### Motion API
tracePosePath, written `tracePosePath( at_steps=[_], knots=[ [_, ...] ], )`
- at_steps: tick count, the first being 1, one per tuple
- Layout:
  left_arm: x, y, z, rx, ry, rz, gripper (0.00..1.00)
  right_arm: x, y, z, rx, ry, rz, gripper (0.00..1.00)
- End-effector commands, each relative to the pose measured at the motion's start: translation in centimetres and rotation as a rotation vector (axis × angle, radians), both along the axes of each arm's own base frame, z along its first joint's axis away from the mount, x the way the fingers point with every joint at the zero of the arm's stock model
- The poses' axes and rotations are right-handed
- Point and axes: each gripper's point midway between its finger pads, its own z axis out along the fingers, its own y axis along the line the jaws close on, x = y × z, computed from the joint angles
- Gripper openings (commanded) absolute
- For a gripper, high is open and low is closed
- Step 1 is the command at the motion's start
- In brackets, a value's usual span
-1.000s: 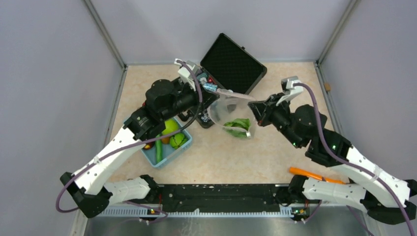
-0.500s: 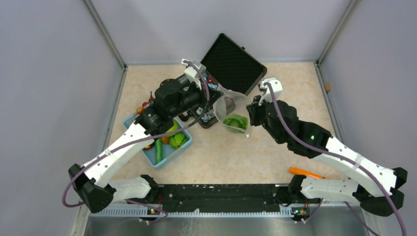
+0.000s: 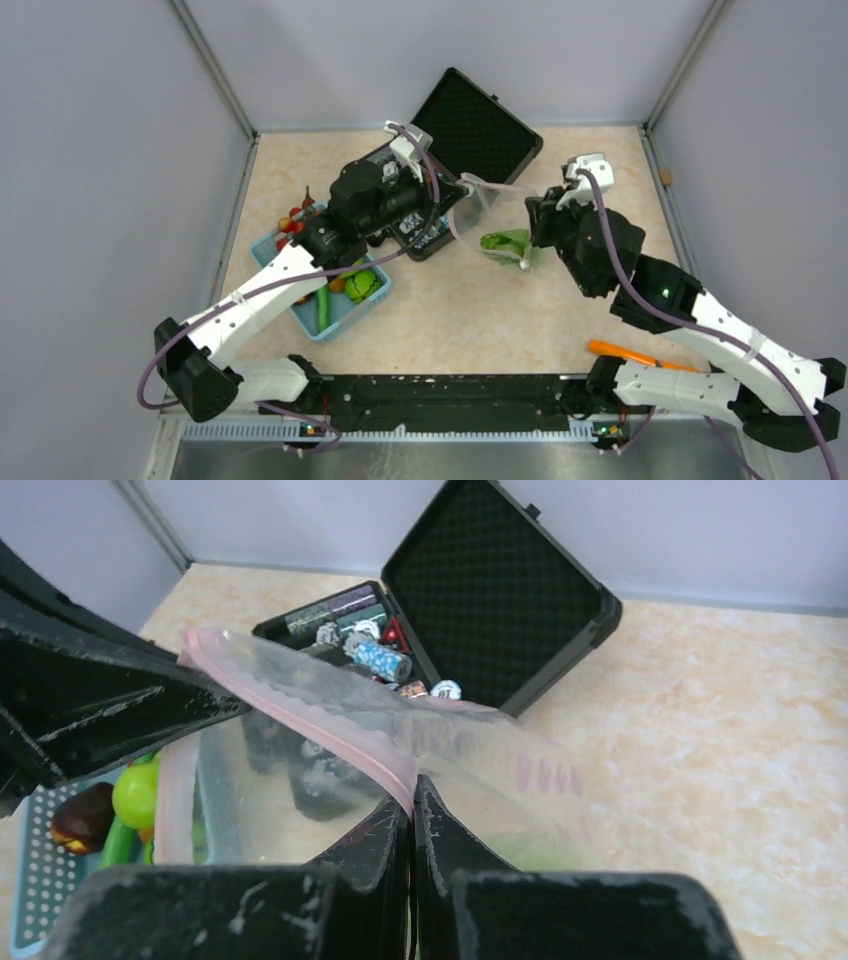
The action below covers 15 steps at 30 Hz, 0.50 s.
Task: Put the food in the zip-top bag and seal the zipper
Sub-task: Adjust the zipper food storage bag at the center of the board.
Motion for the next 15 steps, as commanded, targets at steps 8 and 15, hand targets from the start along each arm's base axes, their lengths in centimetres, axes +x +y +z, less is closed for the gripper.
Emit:
tracePosePath(
  at_steps=[8, 15],
  knots=[
    [1.9, 4.8, -12.2, 0.088, 0.216, 0.312, 0.00, -1.1, 7.8, -11.3, 0.047, 0.230, 0.249, 0.00],
    [-0.7, 9.9, -17.0, 0.097, 0.417, 0.513, 0.00, -2.1, 10.5, -13.6, 0.068, 0.294, 0.354, 0.00]
  ],
)
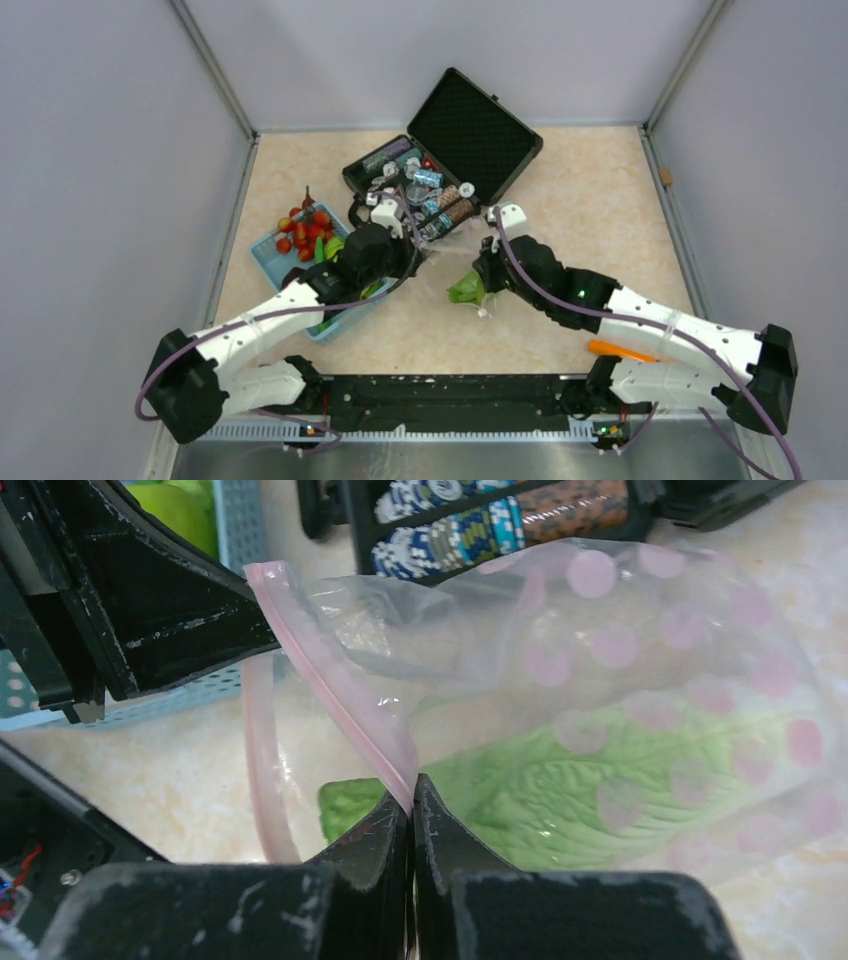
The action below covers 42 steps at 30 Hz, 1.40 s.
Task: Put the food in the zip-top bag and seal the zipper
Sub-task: Adjust the zipper food storage bag at the center of the board, then pick up the fake fruit from the bin.
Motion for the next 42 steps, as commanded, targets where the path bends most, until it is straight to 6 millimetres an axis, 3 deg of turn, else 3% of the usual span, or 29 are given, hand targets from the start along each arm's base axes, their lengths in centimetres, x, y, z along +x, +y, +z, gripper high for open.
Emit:
tracePosePath(
  at_steps=[1, 6, 9, 11, 13, 14, 15, 16, 18, 20, 25, 32, 36, 42],
  knots=[
    [0.0, 3.4, 2.7, -0.070, -0.021, 0.196, 0.00, 0.0, 3.2, 3.5, 0.174, -0.029, 0.064, 0.00],
    [-1.0, 4.5, 4.7, -0.107, -0.088, 0.186, 0.00, -0.2, 5.1, 4.8, 0.203, -0.053, 0.137, 0.00],
    [-1.5, 5.0, 4.1, -0.083, -0.067, 0.191, 0.02, 0.0, 5.2, 5.0, 0.184, -0.064, 0.117, 0.00],
    [-1.6, 5.5, 2.8, -0.048, -0.035, 0.207, 0.21, 0.3, 4.9, 5.2, 0.173, -0.083, 0.076, 0.00],
    [-1.8, 5.7, 2.0, -0.025, -0.005, 0.215, 0.25, 0.6, 4.7, 5.8, 0.174, -0.103, 0.057, 0.00],
    [-2.0, 5.7, 1.8, -0.020, 0.003, 0.207, 0.32, 0.8, 4.6, 6.2, 0.176, -0.109, 0.045, 0.00],
    [-2.2, 5.6, 1.7, -0.019, 0.008, 0.197, 0.48, 1.0, 4.4, 6.6, 0.182, -0.113, 0.027, 0.00],
    [-2.3, 5.6, 1.7, -0.025, 0.005, 0.188, 0.54, 1.2, 4.2, 7.0, 0.192, -0.115, 0.006, 0.00],
    [-2.8, 5.3, 2.5, -0.056, -0.018, 0.154, 0.57, 1.6, 3.8, 7.3, 0.198, -0.119, -0.032, 0.00],
    [-3.5, 5.2, 3.2, -0.092, -0.057, 0.118, 0.73, 2.0, 3.1, 7.3, 0.192, -0.117, -0.081, 0.00],
    [-3.8, 7.2, 5.1, -0.133, -0.182, 0.163, 0.97, 2.8, 0.6, 6.1, 0.122, -0.106, -0.219, 0.00],
    [-2.2, 13.4, 3.0, 0.060, -0.158, 0.463, 0.99, 3.0, 0.6, 5.8, 0.133, -0.081, -0.212, 0.00],
    [-1.2, 14.5, 2.1, 0.147, -0.068, 0.493, 0.99, 2.7, 0.9, 5.5, 0.140, -0.062, -0.183, 0.00],
    [0.5, 17.2, 1.9, 0.093, -0.030, 0.557, 0.99, 2.2, 0.6, 5.3, 0.181, -0.043, -0.184, 0.00]
  ],
)
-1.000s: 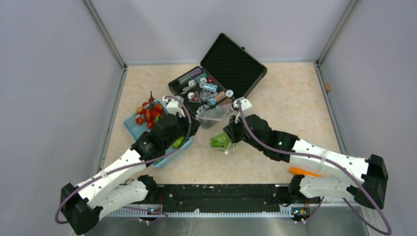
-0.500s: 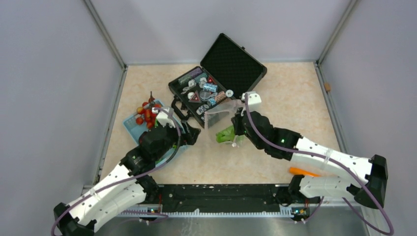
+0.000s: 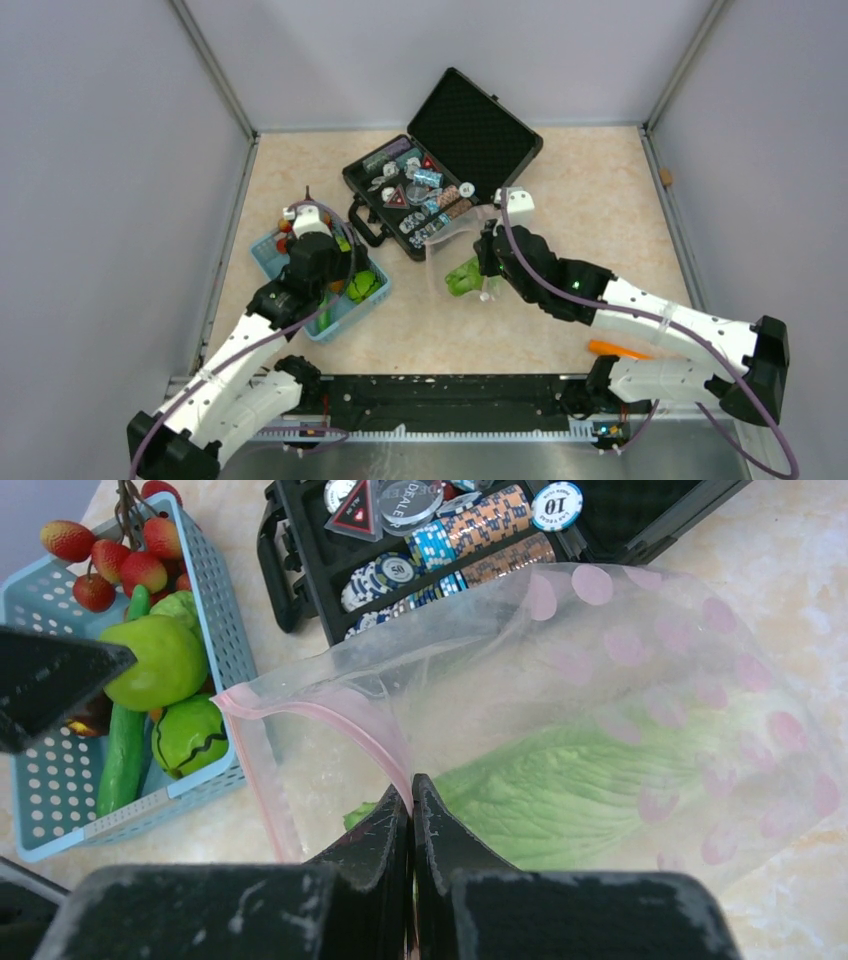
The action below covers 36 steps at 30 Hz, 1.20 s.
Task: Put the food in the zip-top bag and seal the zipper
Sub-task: Pick up the fake fruit from the bin.
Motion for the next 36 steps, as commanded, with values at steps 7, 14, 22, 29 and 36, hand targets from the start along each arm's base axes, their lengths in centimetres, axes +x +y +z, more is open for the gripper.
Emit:
tracePosePath(
  at_steps=[7, 14, 22, 29, 36],
  knots=[
    [2.2, 4.5, 1.9, 0.032, -0.015, 0.099, 0.99, -0.4, 0.2, 2.4, 0.136, -0.018, 0.006, 0.00],
    [3.0, 3.3, -1.5, -0.003, 0.067, 0.060, 0.99, -0.6, 1.0, 2.3, 0.135, -0.003, 0.043, 0.00],
    [2.6, 2.3, -2.9, -0.038, 0.083, 0.018, 0.99, -0.7, 1.9, 1.7, 0.134, 0.016, 0.075, 0.00],
    [3.9, 3.3, -3.0, -0.080, 0.030, 0.131, 0.99, -0.9, 2.6, 2.0, 0.156, 0.020, 0.103, 0.00],
    [3.6, 3.5, -3.7, -0.059, 0.033, 0.122, 0.79, -0.9, 2.0, 2.2, 0.165, 0.012, 0.084, 0.00]
  ],
)
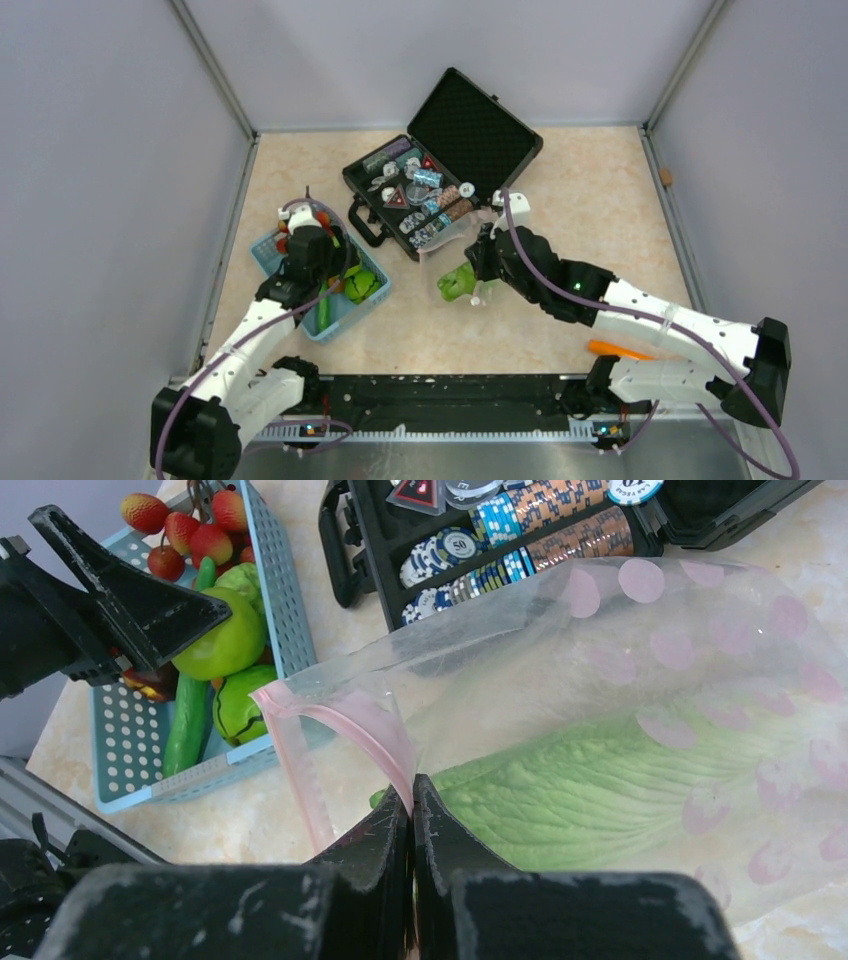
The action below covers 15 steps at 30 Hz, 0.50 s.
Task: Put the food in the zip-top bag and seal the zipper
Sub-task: Pick up the fake fruit from the bin.
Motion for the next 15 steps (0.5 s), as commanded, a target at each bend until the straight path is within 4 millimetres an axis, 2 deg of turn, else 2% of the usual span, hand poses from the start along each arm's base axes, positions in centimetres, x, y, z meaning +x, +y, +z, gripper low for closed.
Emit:
tracePosePath(
  at_steps=[1, 5, 6, 9, 13, 15],
  knots=[
    [0.7, -0.4, 0.6, -0.033, -0.058, -0.002, 0.75, 0.4, 0.3, 2.2, 0.083, -0.036, -0.011, 0.00],
    [0.4, -1.2, 0.4, -0.067, -0.052, -0.041, 0.66, 0.3, 0.6, 1.9, 0.078, -0.024, 0.003, 0.00],
    [0.2, -1.4, 0.2, -0.071, -0.046, -0.052, 0.66, 0.3, 0.6, 1.8, 0.077, -0.024, 0.004, 0.00],
    [-0.2, -1.6, -0.1, -0.075, -0.033, -0.068, 0.80, 0.3, 0.6, 1.9, 0.078, -0.026, 0.004, 0.00],
    [-0.4, -1.6, -0.8, -0.073, -0.025, -0.071, 0.86, 0.3, 0.6, 1.9, 0.077, -0.027, 0.004, 0.00],
    [-0.5, -1.6, -0.6, -0.080, -0.013, -0.067, 0.83, 0.3, 0.7, 1.9, 0.081, -0.026, 0.010, 0.00]
  ],
)
